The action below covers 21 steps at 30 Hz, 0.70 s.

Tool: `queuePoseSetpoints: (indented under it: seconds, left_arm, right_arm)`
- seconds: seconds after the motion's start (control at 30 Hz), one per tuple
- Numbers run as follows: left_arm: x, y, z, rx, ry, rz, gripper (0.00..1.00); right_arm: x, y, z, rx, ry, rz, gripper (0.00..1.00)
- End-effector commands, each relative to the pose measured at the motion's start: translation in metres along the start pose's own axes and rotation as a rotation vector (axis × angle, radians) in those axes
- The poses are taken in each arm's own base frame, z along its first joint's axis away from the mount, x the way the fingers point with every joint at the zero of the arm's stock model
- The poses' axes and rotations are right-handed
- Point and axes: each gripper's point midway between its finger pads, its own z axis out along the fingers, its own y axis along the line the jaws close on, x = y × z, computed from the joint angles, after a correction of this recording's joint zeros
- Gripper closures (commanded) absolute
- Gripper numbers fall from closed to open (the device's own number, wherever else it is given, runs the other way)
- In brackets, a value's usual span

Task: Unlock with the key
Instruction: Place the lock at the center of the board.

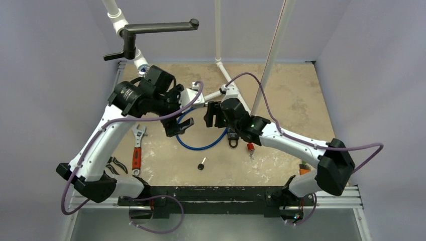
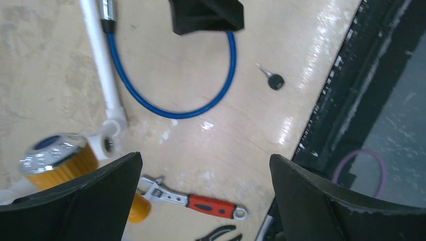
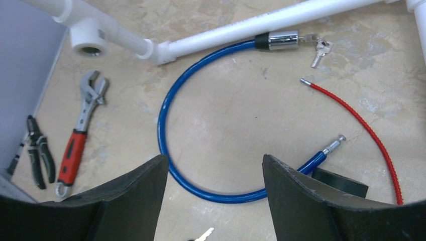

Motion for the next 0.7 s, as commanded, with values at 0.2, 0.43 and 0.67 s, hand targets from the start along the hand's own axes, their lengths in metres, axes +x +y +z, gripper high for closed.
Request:
queuePoseSetpoints:
  seconds: [0.2,0.43,0.67]
  left_arm:
    - [0.030,-0.037,0.013,0.225,0.080,0.084,0.00]
    - [0.005,0.001,-0.004,0.194,0.070,0.160,0.01]
    - [-0.016,-0.005,-0.020,0.202,-0.024,0.166,0.02]
  right_arm:
    - [0.009,0.006,-0.030,-0.116,0.070,-0.109,0.39]
    - [-0.043,0.005,-0.049,-0.125,0.075,-0.271,0.44]
    - [-0.044,0.007,-0.052,-0.172,0.081,-0.264,0.45]
